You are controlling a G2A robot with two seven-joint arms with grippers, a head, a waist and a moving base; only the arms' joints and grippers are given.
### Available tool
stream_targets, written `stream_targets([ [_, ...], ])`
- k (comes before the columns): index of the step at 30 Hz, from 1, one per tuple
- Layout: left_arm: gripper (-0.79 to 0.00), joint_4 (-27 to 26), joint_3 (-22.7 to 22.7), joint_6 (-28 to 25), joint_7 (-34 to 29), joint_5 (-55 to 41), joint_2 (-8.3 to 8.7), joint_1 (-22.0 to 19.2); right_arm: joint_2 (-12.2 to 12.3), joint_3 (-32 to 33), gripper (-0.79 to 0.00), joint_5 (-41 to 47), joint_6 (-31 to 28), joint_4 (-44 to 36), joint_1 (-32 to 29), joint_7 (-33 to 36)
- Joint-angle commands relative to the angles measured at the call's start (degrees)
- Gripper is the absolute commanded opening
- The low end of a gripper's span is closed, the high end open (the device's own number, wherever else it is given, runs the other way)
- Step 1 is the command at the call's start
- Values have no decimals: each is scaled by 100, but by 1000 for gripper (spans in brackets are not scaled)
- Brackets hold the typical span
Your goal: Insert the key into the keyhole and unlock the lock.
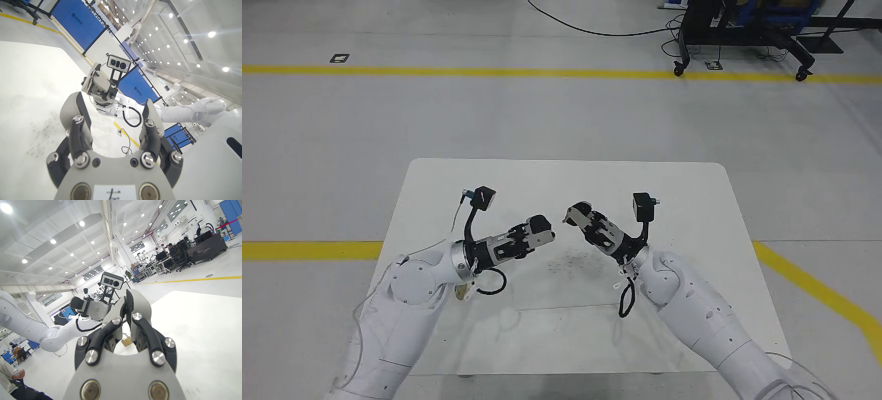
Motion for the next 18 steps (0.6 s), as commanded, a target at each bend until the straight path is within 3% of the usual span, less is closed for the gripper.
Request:
stream_targets([
  [1, -493, -15, 25, 24, 53, 133, 5, 6, -15, 6, -785, 18, -47, 28, 8, 21],
  [11, -563, 17, 121, 99, 230, 450, 29, -9, -100, 33, -785, 33, -108, 64, 38, 147],
  [18, -548, -43, 86, 6, 531, 1240, 59, -59, -137, 94, -785, 67, -124, 71, -2, 189],
])
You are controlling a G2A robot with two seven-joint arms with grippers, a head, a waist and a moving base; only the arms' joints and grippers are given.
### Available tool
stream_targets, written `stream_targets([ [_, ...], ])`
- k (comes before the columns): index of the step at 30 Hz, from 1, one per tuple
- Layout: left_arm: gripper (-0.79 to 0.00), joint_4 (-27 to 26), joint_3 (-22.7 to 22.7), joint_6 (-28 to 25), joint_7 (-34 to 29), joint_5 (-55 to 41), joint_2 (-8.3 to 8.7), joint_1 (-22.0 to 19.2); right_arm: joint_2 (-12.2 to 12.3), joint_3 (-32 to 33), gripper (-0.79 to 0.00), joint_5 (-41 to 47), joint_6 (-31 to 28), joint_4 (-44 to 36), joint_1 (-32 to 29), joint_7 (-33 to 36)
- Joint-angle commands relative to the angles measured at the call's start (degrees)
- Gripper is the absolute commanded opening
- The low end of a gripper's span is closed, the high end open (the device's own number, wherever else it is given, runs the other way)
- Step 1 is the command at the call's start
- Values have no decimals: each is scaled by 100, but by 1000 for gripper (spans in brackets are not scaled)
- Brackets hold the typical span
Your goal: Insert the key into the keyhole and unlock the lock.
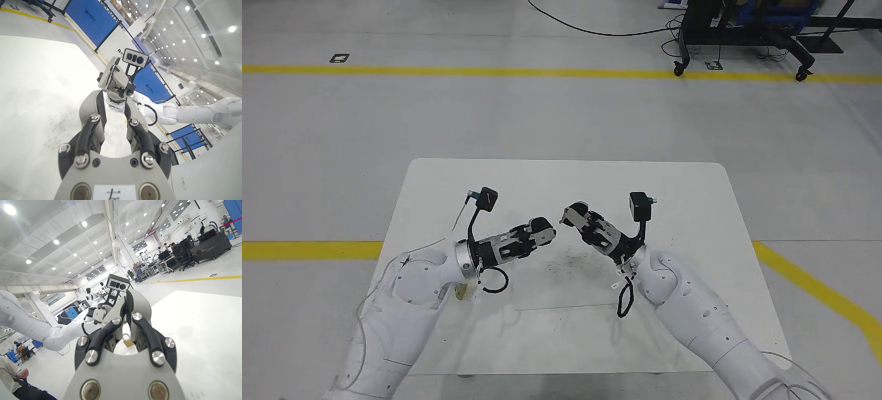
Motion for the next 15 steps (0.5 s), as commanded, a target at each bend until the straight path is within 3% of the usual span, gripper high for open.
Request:
stream_targets([
  [1, -542, -70, -17, -74, 224, 546, 8, 8, -8, 22, -785, 12, -9, 7, -10, 17],
  [12, -462, -667, 119, -470, 1699, 3390, 4, 213, -65, 75, -785, 228, -90, 13, -5, 263],
  [15, -493, -794, 146, -380, 2137, 3961, -3, 299, -80, 78, -785, 277, -96, 18, 1, 326],
])
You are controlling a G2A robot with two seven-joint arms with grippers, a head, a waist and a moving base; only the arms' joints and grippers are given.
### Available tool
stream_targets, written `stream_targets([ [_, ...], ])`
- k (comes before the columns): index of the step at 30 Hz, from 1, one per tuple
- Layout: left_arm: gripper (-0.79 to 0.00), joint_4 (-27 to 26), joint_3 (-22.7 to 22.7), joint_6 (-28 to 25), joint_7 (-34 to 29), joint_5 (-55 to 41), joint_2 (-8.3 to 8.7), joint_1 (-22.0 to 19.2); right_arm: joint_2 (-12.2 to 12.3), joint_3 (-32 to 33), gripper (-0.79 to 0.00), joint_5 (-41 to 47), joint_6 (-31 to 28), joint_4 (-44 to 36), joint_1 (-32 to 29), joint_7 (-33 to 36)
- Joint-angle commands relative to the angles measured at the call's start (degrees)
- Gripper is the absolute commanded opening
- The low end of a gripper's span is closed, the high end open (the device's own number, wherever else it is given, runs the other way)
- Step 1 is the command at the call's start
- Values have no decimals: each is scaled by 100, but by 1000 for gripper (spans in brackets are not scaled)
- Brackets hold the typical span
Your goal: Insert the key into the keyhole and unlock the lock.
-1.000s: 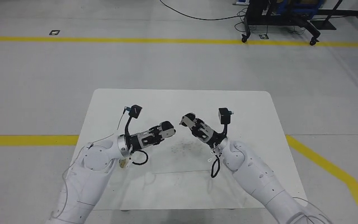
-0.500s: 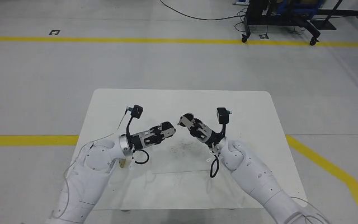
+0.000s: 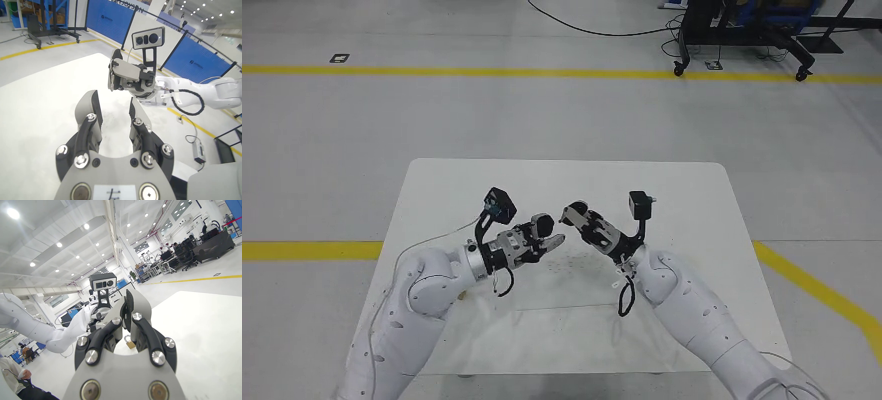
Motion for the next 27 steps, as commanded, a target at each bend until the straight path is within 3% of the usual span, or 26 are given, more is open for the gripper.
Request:
stream_targets([
  [1, -520, -88, 0, 115, 338, 516, -3, 54, -10, 4, -785, 28, -9, 3, 3, 39],
  [7, -650, -229, 53, 447, 1010, 1452, -10, 204, -41, 21, -785, 104, -45, 28, -2, 136],
  [13, -668, -249, 113, 558, 1332, 2085, -5, 239, -70, 27, -785, 213, -62, 45, -16, 225],
  [21, -634, -283, 198, 534, 1523, 2564, 5, 227, -92, 40, -785, 330, -62, 45, -27, 344],
  [27, -723, -348, 244, 609, 1866, 2882, 5, 266, -107, 49, -785, 379, -62, 73, -30, 420],
])
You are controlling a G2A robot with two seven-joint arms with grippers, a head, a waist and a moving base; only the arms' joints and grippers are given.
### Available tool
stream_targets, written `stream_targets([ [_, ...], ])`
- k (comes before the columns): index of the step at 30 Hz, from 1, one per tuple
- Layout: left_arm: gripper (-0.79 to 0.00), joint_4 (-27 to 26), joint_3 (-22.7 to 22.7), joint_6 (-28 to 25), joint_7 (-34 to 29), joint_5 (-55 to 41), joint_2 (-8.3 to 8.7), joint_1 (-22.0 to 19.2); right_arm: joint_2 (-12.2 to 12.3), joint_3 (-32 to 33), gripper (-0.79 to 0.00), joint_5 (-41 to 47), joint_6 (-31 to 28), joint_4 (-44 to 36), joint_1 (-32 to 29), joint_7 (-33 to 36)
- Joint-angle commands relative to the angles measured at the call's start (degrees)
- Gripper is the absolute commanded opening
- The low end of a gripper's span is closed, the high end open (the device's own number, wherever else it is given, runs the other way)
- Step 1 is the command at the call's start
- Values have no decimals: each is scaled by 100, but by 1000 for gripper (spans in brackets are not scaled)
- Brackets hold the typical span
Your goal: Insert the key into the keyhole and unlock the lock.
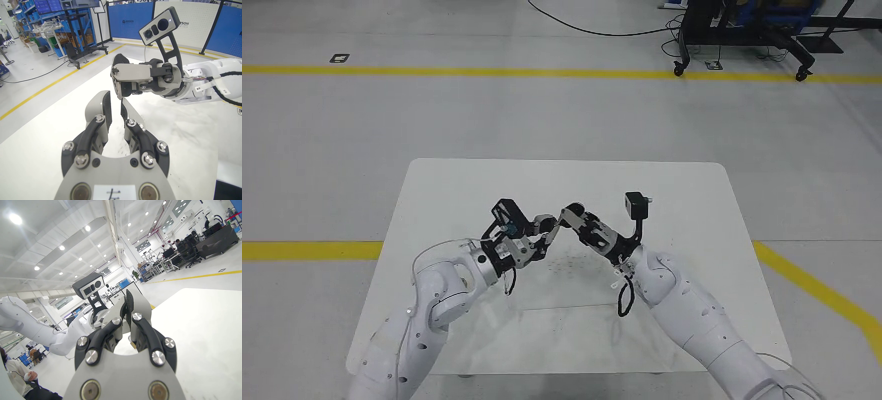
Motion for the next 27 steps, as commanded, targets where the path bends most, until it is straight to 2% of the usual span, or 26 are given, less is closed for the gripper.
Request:
stream_targets([
  [1, -736, -6, 12, 28, 109, 80, -1, 11, -5, 8, -785, 7, 0, 10, 2, 16],
  [5, -751, -15, -2, 105, 241, 211, 2, 33, -15, 19, -785, 32, 0, 18, 1, 55],
  [8, -733, -20, -41, 164, 335, 245, 6, 56, -20, 27, -785, 46, 0, 17, -2, 90],
  [10, -693, -18, -64, 218, 357, 248, 7, 72, -23, 28, -785, 62, 0, 9, -6, 114],
  [14, -539, 10, -89, 256, 330, 209, 9, 81, -29, 45, -785, 85, 0, -9, -17, 123],
  [15, -419, 23, -95, 258, 316, 179, 9, 82, -30, 50, -785, 88, 0, -22, -21, 120],
  [16, -175, 44, -106, 237, 314, 113, 10, 82, -30, 57, -785, 83, 0, -32, -26, 117],
  [17, 0, 69, -122, 182, 344, -17, 9, 84, -30, 68, -785, 86, 0, -44, -33, 104],
  [24, 0, 132, -502, -483, 485, -1329, 50, 147, -14, 133, -785, 76, 0, -205, -111, 30],
  [27, -71, 233, -553, -975, 490, -2364, 60, 223, -2, 140, -785, 76, 0, -304, -151, -16],
])
